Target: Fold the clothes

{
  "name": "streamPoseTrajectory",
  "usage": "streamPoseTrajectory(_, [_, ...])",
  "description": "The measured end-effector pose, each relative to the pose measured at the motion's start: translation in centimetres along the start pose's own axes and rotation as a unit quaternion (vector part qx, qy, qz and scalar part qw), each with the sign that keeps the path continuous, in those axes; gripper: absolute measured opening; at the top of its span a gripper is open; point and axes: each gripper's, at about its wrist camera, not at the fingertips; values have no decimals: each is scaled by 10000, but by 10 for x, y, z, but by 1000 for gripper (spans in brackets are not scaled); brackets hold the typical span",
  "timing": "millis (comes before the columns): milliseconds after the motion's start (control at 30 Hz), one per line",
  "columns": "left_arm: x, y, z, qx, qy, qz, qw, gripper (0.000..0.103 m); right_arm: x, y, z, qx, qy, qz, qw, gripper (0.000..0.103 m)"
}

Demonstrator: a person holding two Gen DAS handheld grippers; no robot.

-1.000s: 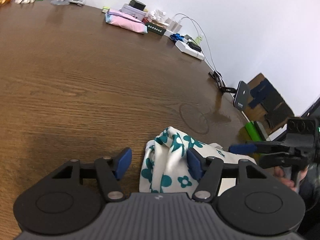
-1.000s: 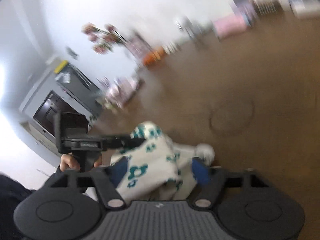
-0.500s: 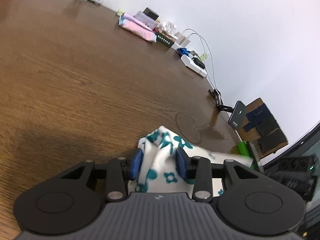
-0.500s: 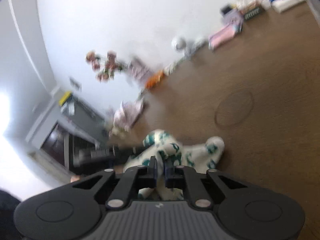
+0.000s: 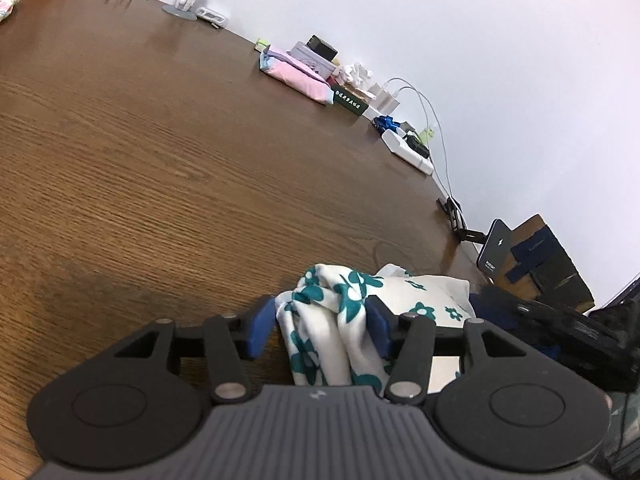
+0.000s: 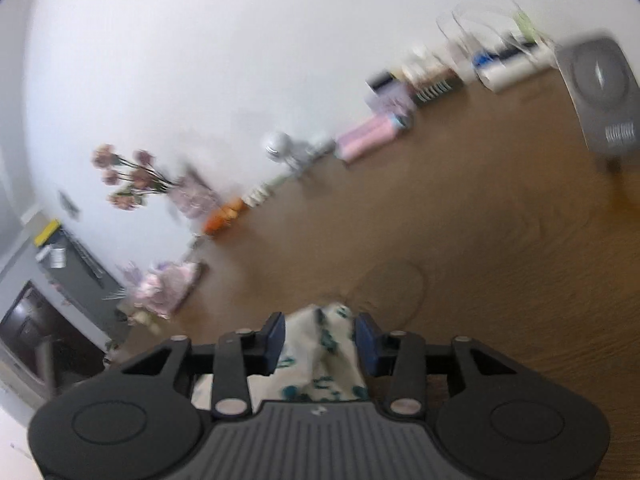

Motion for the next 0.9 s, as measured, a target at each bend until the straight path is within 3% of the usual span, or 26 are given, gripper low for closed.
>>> streamPoseTrajectory(100, [5,-1,-2,34,-105,-137,9998,55,-9,-1,8,-265,314,-161,9990,27])
streamPoseTrajectory(167, [9,0,-3,54,-126,-196,9997,56,-16,-12,14,-336,599,394,9969,28])
streamPoseTrajectory(233, [15,2,-3,89,-250,-328,9991,56,-26,-10,15,-38,918,757,9929,26])
streamPoseTrajectory(300, [22,4,-2,131,-442,-469,9978,57,-46,4,14,302,1302,557,9895,24])
streamPoseTrajectory(400, [24,3,-1,161,-448,-551,9973,58,-78,0,23,27,1975,166,9802,17])
streamPoseTrajectory(500, [24,10,-2,254,-347,-690,9967,58,-81,-35,43,-447,2329,452,9704,9])
streamPoseTrajectory(600, [42,30,-1,500,-699,-806,9930,56,-67,-50,50,-258,2143,401,9756,7])
streamPoseTrajectory(700, [73,49,2,782,-1208,-397,9888,56,-63,-56,45,-315,1958,389,9794,7])
streamPoseTrajectory(767, [85,44,5,665,-1398,-363,9873,55,-68,-58,44,-292,2105,437,9762,7])
streamPoseTrajectory(833, [86,31,9,399,-1420,-554,9875,37,-66,-52,41,-319,2064,375,9772,7])
streamPoseTrajectory(900, [79,26,16,360,-1359,-638,9880,39,-60,-35,31,-304,1721,237,9843,8])
Point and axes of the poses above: each gripper's, at about its wrist camera, not at the fingertips, and y roughly against the way its jaws point, x to its right, z to its underside, and after that the axes turned 10 degrees about -y, right-handed
